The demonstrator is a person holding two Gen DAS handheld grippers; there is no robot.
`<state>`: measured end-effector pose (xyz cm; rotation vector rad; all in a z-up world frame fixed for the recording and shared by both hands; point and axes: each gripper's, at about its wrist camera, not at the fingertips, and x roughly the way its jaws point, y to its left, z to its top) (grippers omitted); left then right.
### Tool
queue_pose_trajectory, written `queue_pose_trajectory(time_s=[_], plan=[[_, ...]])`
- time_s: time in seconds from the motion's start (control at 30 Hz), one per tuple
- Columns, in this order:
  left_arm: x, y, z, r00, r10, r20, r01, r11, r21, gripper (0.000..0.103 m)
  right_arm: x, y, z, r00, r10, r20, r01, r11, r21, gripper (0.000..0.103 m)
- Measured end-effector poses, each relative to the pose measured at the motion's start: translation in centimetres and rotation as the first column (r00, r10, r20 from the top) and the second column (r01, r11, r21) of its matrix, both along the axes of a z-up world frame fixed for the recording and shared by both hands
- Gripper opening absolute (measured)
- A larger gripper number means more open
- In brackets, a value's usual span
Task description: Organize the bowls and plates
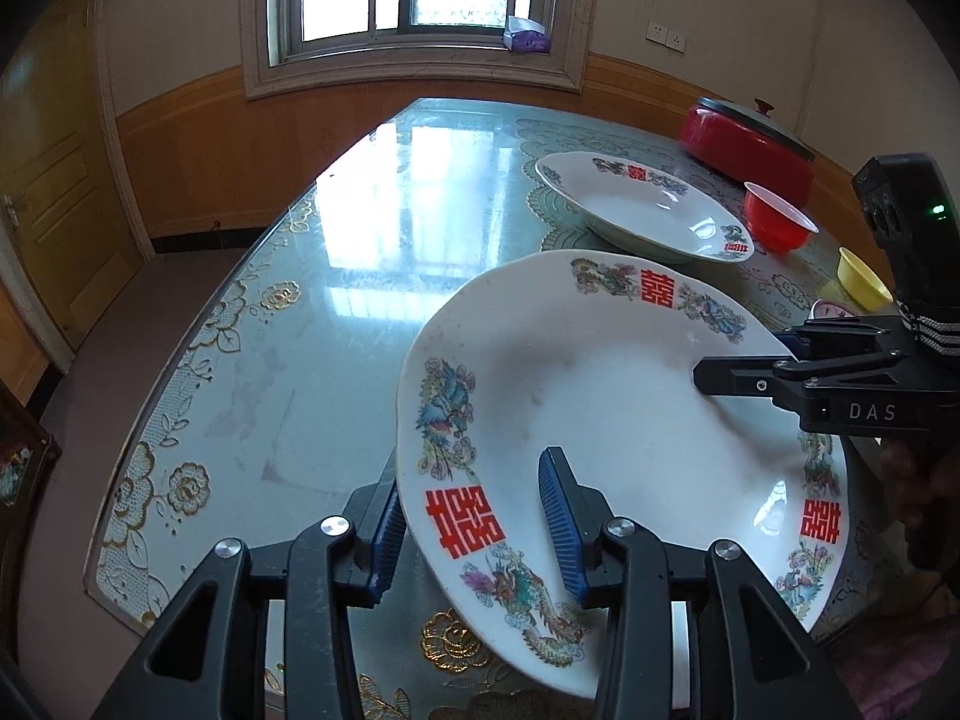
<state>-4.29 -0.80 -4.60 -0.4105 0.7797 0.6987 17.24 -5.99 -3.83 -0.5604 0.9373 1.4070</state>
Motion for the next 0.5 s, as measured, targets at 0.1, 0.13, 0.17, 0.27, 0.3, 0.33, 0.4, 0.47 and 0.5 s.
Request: queue_pose_trajectory(time_s=[0.1,0.13,0.17,0.27,0.3,0.33,0.4,0.47,0.5], plan=[[-0.2,0.0,0.1,1.0,0.024,0.011,-0.024,1.0,-0.005,0.037,-0.2,-0.2,0.0,1.0,0.008,0.012,-0.008,1.0,-0.004,0.039],[-0.1,-0.1,0.1,0.999,0.031,0.007,-0.031,1.0,0.001,0.037,-0.3,-0.2,0.0,1.0,0.013,0.012,-0.013,1.0,-0.007,0.039],[-0.1,-0.1,0.2,0.999,0.04,0.005,-0.04,0.999,0.004,0.037,-0.2,-0.2,0.0,1.0,0.014,0.01,-0.014,1.0,-0.009,0.037],[0.1,0.0,0.7,0.998,0.057,0.012,-0.057,0.998,0.012,0.036,0.2,-0.4,0.1,1.0,0.0,-0.01,0.0,1.0,-0.006,0.037],[0.2,0.0,0.9,0.998,0.059,0.015,-0.06,0.998,0.015,0.036,0.3,-0.5,0.2,1.0,-0.009,-0.016,0.009,1.0,-0.003,0.037],[0.3,0.0,1.0,0.998,0.062,0.015,-0.062,0.998,0.019,0.036,0.4,-0.7,0.4,1.0,-0.013,-0.014,0.013,1.0,0.004,0.037],[0.6,0.1,1.3,0.997,0.07,0.016,-0.071,0.997,0.019,0.037,0.4,-0.9,0.9,1.0,-0.017,-0.007,0.017,1.0,0.015,0.037],[0.9,0.3,1.5,0.997,0.076,0.02,-0.077,0.997,0.011,0.036,0.6,-1.1,1.2,1.0,-0.027,-0.002,0.027,1.0,0.015,0.037],[1.1,0.2,1.7,0.997,0.077,0.021,-0.077,0.997,0.016,0.036,0.7,-1.3,1.3,0.999,-0.034,-0.004,0.035,0.999,0.019,0.036]])
